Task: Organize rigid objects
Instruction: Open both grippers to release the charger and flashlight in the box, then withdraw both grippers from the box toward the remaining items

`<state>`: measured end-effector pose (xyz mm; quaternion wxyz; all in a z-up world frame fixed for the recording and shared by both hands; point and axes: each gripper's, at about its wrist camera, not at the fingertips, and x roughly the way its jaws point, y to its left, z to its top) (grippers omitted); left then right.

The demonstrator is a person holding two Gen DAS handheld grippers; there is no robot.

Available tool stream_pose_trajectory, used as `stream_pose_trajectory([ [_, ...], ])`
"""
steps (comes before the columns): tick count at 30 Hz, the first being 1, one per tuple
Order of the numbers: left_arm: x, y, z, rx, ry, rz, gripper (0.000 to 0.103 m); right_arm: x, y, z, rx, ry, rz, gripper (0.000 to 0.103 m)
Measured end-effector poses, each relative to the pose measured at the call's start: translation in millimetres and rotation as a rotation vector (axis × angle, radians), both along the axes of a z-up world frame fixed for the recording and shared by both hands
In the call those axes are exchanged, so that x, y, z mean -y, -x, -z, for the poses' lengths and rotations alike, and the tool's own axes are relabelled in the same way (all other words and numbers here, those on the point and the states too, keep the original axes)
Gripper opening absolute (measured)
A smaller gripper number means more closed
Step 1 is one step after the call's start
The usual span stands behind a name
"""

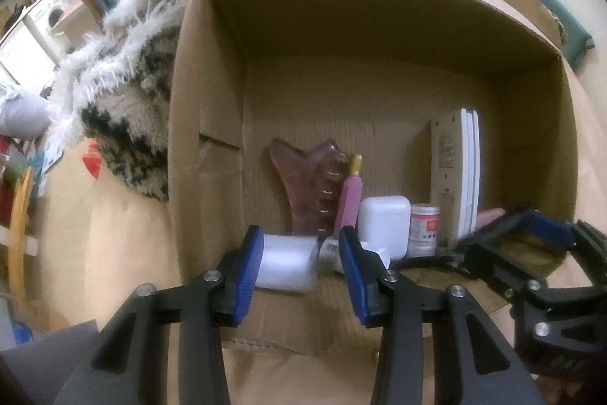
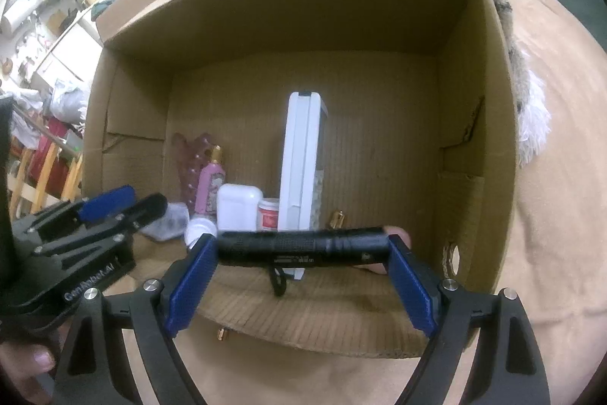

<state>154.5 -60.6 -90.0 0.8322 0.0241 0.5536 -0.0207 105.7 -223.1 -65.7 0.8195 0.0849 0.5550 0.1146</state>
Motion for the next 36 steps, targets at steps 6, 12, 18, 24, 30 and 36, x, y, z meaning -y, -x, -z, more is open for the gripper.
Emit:
stream_pose_trajectory([
  [6,0,-1,0,0.013,-0.014,0.006,0.038,13,1,-5,0.009,-0.072,0.042,0.093],
  [12,0,4,-5,0.018,-0.012,0.014,0.055,24,2,-12,0.036,-0.119,0.069,0.098],
  [18,0,4,-13,0.031,-0.021,0.009,0.064,28,3,-10,0.033,-0.116,0.086,0.098],
  [24,2,8,-21,0.031,-0.01,0.0,0.064,29,4,-15,0.04,-0.122,0.104,0.098],
  [30,-6,15,-35,0.041,0.017,0.001,0.064,37,13,-22,0.049,-0.135,0.129,0.098],
  [36,-12,34,-44,0.052,-0.004,-0.012,0.067,43,31,-32,0.06,-0.131,0.136,0.098],
])
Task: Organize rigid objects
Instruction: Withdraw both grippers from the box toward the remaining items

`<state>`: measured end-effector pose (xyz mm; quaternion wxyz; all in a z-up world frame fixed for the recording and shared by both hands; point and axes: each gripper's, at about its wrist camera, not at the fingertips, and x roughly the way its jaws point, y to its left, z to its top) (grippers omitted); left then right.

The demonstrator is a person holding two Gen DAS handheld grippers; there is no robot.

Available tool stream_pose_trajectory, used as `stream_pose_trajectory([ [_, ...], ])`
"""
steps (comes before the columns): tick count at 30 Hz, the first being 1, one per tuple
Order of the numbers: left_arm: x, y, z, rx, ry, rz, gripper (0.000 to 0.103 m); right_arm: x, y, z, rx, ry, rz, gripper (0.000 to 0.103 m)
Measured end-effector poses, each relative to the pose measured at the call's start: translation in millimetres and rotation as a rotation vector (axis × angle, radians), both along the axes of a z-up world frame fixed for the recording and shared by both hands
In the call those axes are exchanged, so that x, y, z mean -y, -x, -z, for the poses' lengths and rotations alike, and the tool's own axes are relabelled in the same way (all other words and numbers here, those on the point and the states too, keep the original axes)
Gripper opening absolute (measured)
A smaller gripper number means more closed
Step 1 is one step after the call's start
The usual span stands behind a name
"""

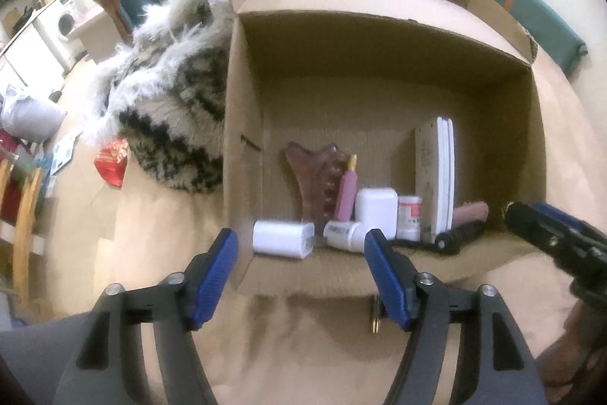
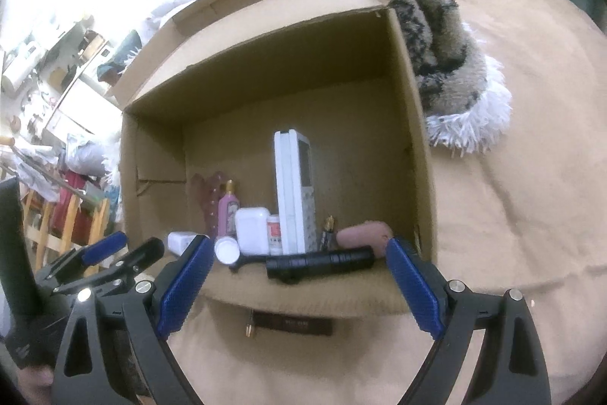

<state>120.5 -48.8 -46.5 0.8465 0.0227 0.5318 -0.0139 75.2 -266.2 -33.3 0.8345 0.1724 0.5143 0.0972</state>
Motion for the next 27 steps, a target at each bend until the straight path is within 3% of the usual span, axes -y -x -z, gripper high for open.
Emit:
stream_pose_trajectory([
  [16,-20,54,1,-0.028,-0.029,-0.044,0.068,3,55,9,-0.056,-0.033,0.043,0.098],
  [20,-21,62,-2,-0.021,-0.025,-0.04,0.068,-3,60,14,-0.072,-0.019,0.031,0.098],
  [27,-33,64,10,-0.082,0.009,-0.106,0.068,-3,55,29,-0.127,-0.041,0.037,0.098],
])
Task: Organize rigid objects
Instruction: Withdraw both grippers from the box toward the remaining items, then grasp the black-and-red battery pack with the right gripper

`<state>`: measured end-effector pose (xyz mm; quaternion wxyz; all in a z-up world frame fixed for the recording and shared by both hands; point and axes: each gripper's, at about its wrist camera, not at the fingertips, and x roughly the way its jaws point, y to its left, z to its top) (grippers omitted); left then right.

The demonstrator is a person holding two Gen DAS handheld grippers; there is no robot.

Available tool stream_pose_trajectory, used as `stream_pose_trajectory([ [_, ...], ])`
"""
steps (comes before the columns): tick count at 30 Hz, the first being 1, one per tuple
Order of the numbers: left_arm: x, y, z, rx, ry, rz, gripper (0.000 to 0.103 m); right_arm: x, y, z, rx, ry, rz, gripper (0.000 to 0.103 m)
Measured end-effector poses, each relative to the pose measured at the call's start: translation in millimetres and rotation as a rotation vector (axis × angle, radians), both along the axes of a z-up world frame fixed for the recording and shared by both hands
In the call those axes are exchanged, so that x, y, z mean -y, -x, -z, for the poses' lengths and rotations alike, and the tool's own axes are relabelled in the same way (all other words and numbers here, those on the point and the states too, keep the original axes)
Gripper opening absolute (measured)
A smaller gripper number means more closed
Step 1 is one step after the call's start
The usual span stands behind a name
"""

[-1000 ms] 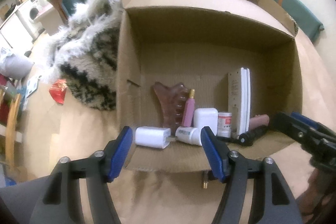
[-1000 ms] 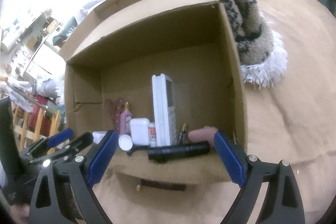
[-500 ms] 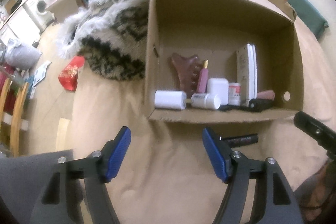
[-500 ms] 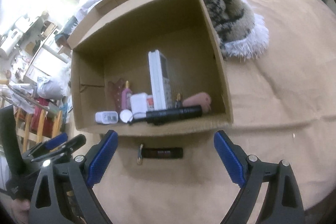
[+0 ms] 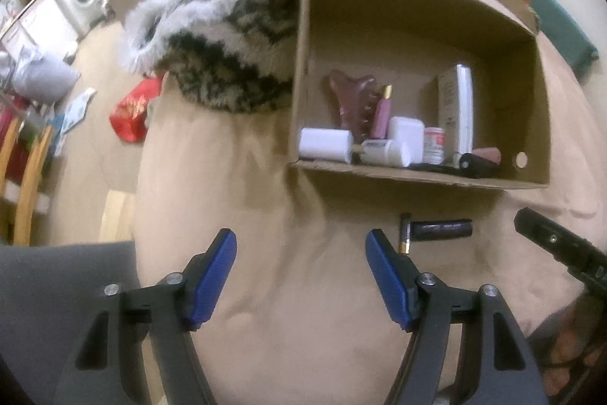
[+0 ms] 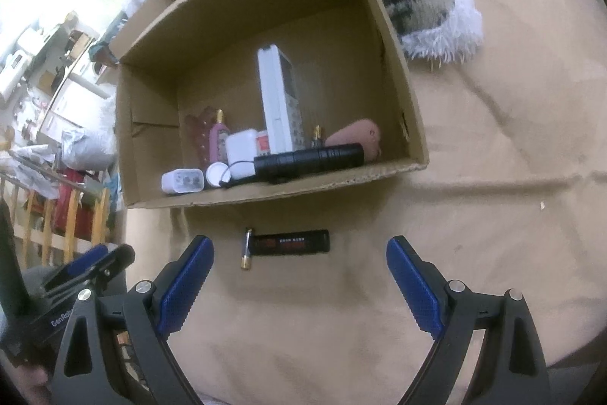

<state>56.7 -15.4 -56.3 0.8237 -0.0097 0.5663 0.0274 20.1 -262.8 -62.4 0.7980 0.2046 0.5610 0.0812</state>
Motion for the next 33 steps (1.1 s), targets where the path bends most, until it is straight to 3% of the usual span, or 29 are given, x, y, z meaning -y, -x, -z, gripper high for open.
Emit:
stream_pose_trajectory([
  [7,-12,-8,2,-0.028,0.054,-0.081,0.068,-23,-15,29,-0.107,0.013,-0.059,0.098],
  [11,-11,-9,5,-0.054,0.089,-0.091,0.068,-41,-24,49,-0.157,0.103,-0.067,0.098],
  [16,-6,-8,5,-0.054,0.079,-0.078,0.068,-63,-36,72,-0.195,0.21,-0.051,0.098],
  [24,-8,-11,7,-0.068,0.103,-0.087,0.068,-94,-29,77,-0.125,0.334,-0.089,0.101],
  [26,-7,-11,7,-0.07,0.101,-0.083,0.068,-96,-24,80,-0.119,0.355,-0.11,0.095],
  [28,-6,-11,8,-0.071,0.1,-0.08,0.068,-94,-18,78,-0.097,0.356,-0.116,0.086],
  [33,-5,-12,9,-0.072,0.096,-0.078,0.068,-86,-13,72,-0.081,0.299,-0.117,0.086],
])
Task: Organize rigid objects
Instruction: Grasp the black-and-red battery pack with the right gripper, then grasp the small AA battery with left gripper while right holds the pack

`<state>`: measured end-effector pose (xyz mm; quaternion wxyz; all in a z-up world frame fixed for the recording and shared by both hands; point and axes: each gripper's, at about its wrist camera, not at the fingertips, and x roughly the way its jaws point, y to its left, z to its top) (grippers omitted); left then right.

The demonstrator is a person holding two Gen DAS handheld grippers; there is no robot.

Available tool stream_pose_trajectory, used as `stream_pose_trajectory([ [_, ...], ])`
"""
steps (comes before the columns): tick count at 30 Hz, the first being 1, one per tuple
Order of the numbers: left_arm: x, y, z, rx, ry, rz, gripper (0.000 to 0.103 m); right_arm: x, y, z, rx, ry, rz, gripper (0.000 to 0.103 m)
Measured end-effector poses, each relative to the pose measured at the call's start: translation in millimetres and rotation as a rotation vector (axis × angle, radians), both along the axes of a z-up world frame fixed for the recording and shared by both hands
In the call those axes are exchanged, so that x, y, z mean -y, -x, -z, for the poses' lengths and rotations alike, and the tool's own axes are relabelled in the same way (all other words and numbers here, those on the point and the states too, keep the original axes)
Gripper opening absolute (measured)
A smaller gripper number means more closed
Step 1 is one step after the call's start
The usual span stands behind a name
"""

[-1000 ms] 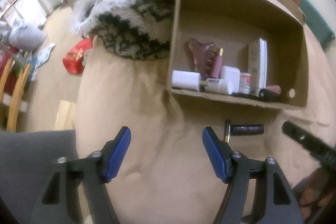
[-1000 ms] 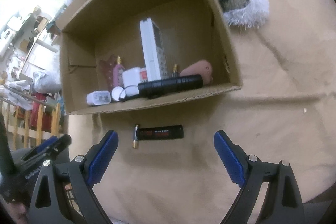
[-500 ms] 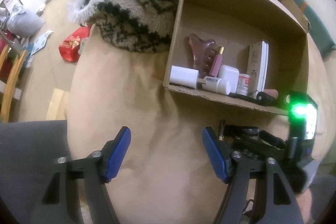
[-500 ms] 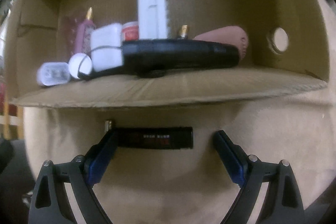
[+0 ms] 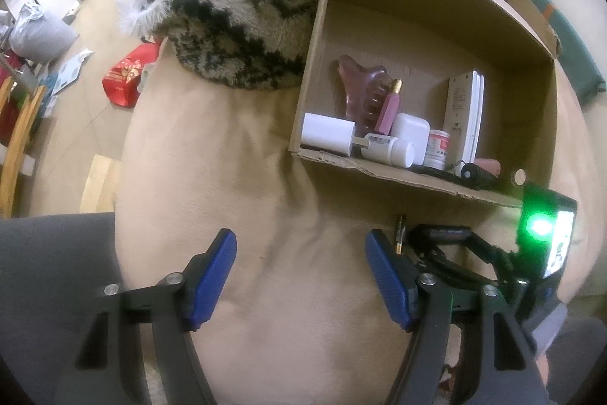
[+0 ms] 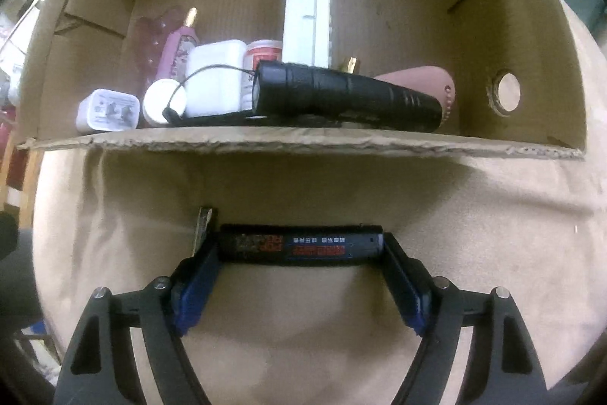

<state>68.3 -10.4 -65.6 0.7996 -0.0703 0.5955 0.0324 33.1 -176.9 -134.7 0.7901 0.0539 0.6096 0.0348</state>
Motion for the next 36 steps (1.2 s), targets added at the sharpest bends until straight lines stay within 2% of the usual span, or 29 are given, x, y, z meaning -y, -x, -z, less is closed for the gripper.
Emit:
stream_pose_trajectory([
  [4,0,1,3,-0.007,-0.009,0.006,0.068,10,2,-13,-0.012,-0.044,0.003,0.086],
  [9,5,-1,13,-0.03,0.001,0.021,0.068,28,12,-51,0.012,-0.094,-0.002,0.086],
  [15,37,-9,29,-0.068,-0.013,0.115,0.068,63,26,-84,0.057,-0.122,0.019,0.086],
  [20,60,-16,45,-0.101,-0.023,0.157,0.068,96,26,-77,0.069,-0.147,0.095,0.086],
  [27,92,-26,71,-0.129,-0.064,0.198,0.067,105,15,-77,0.098,-0.186,0.149,0.086],
  [31,106,-34,79,-0.138,-0.068,0.193,0.052,105,13,-78,0.102,-0.184,0.151,0.086],
  [36,119,-38,92,-0.167,-0.096,0.219,0.05,107,13,-79,0.1,-0.202,0.157,0.086],
])
